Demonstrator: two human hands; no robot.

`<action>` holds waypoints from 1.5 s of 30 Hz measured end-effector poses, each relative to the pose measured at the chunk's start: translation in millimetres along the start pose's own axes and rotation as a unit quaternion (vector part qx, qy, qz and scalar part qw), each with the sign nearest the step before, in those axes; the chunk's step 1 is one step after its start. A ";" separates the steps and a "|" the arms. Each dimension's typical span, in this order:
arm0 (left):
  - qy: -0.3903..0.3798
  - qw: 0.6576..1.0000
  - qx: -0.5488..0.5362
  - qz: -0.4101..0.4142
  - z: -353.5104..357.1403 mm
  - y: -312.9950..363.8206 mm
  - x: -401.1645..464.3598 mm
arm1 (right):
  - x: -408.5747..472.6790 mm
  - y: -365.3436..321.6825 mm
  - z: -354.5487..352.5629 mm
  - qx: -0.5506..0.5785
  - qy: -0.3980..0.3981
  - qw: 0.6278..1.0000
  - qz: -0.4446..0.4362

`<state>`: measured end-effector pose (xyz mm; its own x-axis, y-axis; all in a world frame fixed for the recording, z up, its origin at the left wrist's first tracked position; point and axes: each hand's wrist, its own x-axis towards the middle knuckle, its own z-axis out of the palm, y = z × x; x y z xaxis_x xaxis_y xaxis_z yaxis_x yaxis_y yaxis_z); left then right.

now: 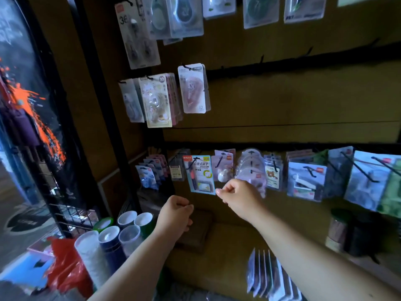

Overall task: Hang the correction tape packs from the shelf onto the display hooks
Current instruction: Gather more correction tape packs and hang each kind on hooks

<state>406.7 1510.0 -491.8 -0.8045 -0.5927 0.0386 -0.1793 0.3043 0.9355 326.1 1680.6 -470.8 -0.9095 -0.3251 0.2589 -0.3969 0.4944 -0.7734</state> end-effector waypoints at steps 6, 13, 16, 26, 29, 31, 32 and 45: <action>-0.029 0.999 0.037 -0.018 20.4 -19.8 -16.5 | -21.6 57.2 13.8 0.010 -0.014 0.998 0.064; -0.068 0.996 0.054 -0.026 54.2 -34.8 -15.8 | -33.2 102.0 9.6 -0.072 -0.013 0.987 0.143; -0.091 0.993 0.077 -0.019 70.1 -43.4 -8.8 | -31.9 120.5 8.9 -0.092 -0.025 0.981 0.171; -0.168 0.976 0.116 -0.077 119.7 -96.4 15.6 | -17.8 191.9 42.9 -0.115 -0.075 0.949 0.284; -0.181 0.970 0.115 -0.113 132.8 -114.9 21.7 | -14.9 215.7 61.4 -0.107 -0.100 0.937 0.317; -0.189 0.965 0.113 -0.143 141.2 -127.8 24.5 | -13.3 230.3 72.7 -0.108 -0.120 0.928 0.336; -0.192 0.962 0.111 -0.157 145.8 -134.4 25.6 | -12.8 237.0 77.2 -0.114 -0.130 0.922 0.347; -0.223 0.940 0.109 -0.235 170.1 -195.3 24.2 | -7.2 286.7 129.9 -0.145 -0.147 0.876 0.436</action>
<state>325.9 1563.0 -733.3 -0.7564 -0.3426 -0.5572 -0.6464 0.2615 0.7167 234.9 1720.0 -769.6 -0.8282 0.1045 -0.5506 0.3788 0.8284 -0.4126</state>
